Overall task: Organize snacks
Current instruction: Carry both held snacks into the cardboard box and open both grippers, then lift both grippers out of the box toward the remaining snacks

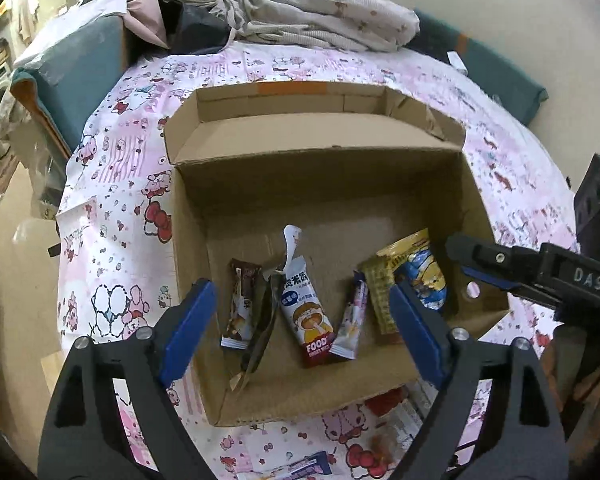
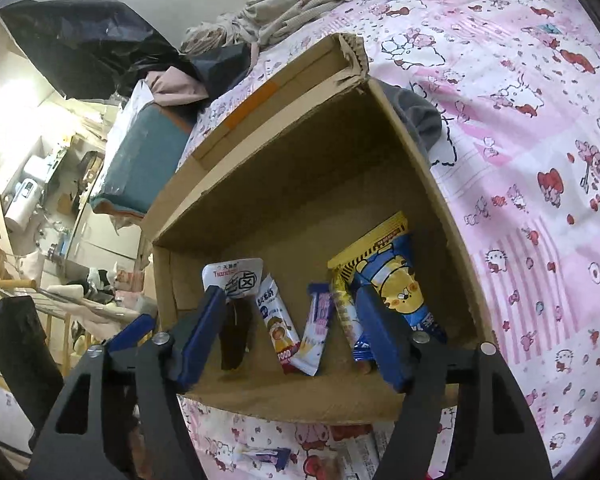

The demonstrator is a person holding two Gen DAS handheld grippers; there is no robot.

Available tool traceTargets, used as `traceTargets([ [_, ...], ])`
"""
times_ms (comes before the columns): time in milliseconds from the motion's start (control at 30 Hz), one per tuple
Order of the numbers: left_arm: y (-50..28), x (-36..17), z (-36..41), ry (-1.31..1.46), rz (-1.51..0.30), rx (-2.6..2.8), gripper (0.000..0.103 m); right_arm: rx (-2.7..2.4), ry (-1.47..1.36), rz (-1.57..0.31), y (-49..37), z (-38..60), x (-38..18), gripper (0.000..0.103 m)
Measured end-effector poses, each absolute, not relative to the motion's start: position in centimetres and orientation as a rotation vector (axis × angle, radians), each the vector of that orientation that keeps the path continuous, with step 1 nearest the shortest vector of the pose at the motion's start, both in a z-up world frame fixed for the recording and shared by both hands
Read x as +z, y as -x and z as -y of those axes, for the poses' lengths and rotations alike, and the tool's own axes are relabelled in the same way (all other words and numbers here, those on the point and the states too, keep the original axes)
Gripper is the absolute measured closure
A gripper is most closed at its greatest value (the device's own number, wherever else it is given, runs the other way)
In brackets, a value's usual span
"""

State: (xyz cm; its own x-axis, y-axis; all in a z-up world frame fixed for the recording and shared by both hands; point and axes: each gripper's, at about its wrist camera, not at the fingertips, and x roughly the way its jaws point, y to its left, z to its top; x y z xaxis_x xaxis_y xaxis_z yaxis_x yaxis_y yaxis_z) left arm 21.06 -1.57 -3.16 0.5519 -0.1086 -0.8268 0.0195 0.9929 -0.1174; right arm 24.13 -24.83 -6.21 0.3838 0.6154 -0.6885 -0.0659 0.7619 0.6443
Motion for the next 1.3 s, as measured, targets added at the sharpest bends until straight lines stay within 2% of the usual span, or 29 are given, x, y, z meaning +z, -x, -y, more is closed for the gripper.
traceTargets([
  [267, -19.5, -1.9, 0.9, 0.061, -0.924, -0.035, 0.017, 0.489, -0.542, -1.051, -23.2, 24.8, -4.0, 0.031],
  [300, -19.4, -1.7, 0.9, 0.065, -0.915, -0.029, 0.017, 0.488, -0.542, -1.04, -23.0, 24.9, -3.6, 0.027],
  [333, -19.2, -1.4, 0.8, 0.073, -0.903, -0.029, 0.017, 0.483, -0.542, -1.035, -22.9, 25.0, -3.4, 0.017],
  [400, -19.0, -1.0, 0.7, 0.081, -0.893, -0.037, 0.017, 0.469, -0.549, -1.015, -22.3, 25.4, -2.8, 0.006],
  [733, -15.7, 0.5, -0.8, 0.113, -0.822, 0.015, 0.016, 0.473, -0.532, -0.995, -19.6, 26.9, -1.4, 0.006],
  [1300, -12.2, -3.6, -1.5, 0.095, -1.09, -0.019, 0.016, 0.431, -0.601, -1.152, -14.6, 28.5, -4.4, 0.006],
])
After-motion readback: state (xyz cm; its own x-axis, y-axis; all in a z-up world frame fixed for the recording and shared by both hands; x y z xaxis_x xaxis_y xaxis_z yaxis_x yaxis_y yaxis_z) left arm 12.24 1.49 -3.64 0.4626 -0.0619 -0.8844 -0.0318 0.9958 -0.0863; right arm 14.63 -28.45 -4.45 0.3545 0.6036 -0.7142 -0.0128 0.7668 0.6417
